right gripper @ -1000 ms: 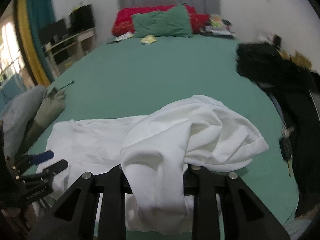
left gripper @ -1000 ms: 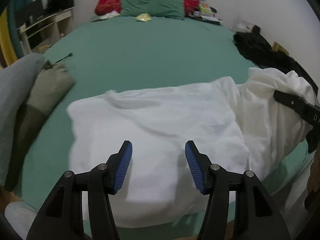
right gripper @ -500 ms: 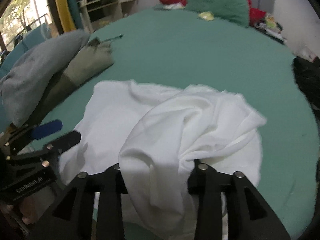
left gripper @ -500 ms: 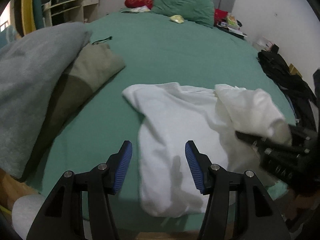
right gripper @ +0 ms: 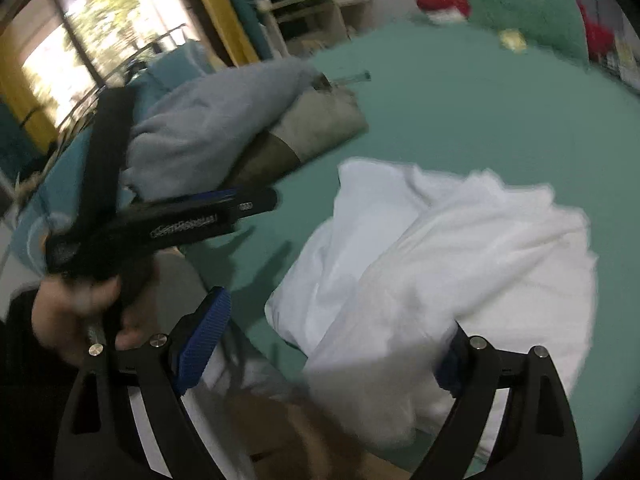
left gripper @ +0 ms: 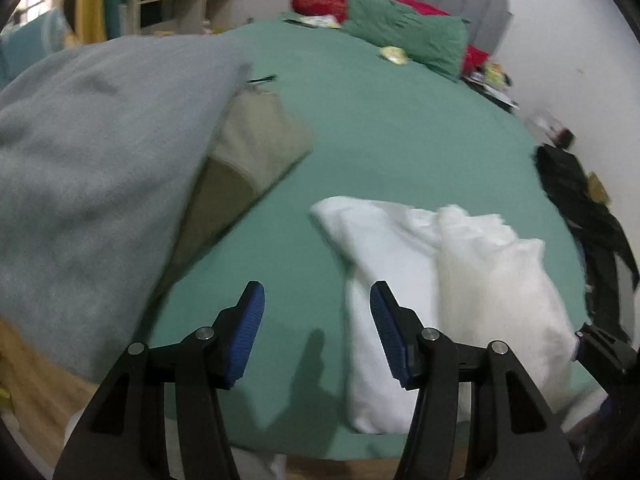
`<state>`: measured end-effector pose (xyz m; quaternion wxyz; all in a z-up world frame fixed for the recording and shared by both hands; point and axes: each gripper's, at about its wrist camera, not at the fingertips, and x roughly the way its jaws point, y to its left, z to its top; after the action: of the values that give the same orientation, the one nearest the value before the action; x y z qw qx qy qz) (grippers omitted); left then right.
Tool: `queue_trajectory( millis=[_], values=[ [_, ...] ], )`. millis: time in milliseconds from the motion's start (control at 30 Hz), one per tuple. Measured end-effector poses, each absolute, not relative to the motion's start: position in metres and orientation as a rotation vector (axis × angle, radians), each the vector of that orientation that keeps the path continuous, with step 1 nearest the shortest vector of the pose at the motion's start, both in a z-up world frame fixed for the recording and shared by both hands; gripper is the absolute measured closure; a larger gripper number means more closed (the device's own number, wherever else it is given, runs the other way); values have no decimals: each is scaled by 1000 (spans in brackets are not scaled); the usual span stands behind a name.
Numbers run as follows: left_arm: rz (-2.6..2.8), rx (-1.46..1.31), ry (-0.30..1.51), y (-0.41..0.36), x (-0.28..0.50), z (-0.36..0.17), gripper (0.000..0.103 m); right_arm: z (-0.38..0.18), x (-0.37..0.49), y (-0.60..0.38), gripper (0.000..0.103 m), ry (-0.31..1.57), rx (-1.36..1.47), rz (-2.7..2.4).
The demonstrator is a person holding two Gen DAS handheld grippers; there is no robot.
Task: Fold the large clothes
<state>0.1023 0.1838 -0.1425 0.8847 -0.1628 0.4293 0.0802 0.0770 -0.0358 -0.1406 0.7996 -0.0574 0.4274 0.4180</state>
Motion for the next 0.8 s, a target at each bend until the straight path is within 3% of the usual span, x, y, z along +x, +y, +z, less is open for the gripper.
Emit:
queue_trajectory(
  millis=[233,467,667,800],
  values=[
    [-109,-212,895,93,132,-115,45,-126,75,-110,14,842,-79,780],
    [-191,-79,1021,26,165,-143,45,-165,104,-203,14,883,63,441],
    [0,89,1025,49,168,-173,45,-199,113,-212,14,949,133,443],
    [191,39,1041,99,170,-184,45,-211,118,-202,14,957,128,482]
  ],
)
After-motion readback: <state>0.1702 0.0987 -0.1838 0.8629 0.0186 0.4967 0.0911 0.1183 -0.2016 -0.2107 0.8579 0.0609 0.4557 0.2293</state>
